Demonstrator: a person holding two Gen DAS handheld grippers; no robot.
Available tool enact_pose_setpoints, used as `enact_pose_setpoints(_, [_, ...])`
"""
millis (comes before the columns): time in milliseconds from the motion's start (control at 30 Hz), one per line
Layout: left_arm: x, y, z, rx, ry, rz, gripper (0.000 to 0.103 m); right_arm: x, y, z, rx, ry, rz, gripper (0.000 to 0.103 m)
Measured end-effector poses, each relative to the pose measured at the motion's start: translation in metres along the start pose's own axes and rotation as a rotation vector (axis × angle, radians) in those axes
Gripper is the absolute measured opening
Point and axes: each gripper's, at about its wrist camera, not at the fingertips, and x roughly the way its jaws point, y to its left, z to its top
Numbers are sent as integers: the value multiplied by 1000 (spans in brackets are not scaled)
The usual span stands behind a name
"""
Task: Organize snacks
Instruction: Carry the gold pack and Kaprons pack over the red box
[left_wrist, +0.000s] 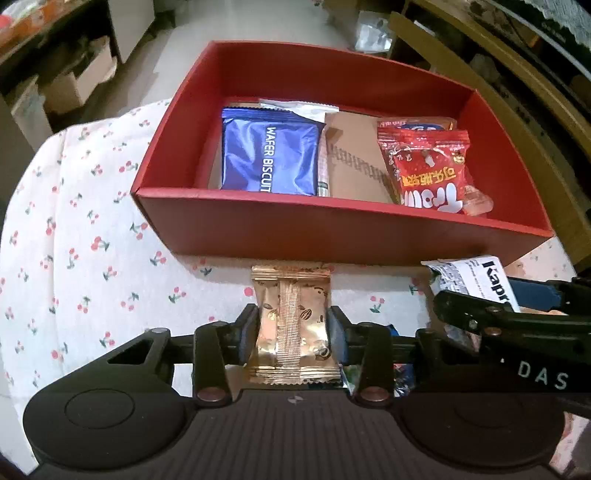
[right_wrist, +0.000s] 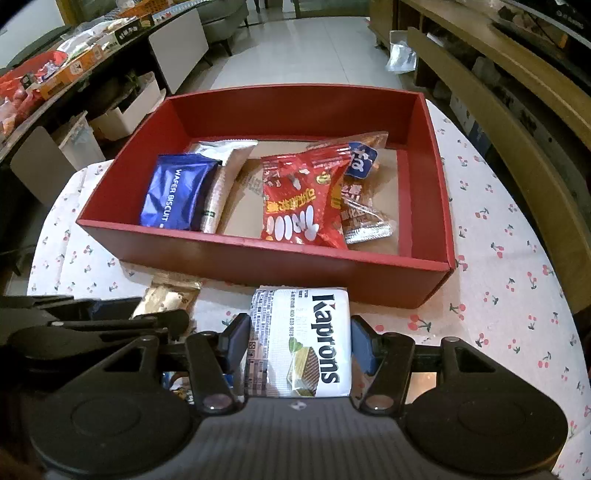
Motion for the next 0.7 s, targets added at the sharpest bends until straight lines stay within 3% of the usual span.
enact_pose_setpoints(700, [-52,-5,2,-19,-101,-99,47,-36,-5,5,32,-97,59,65])
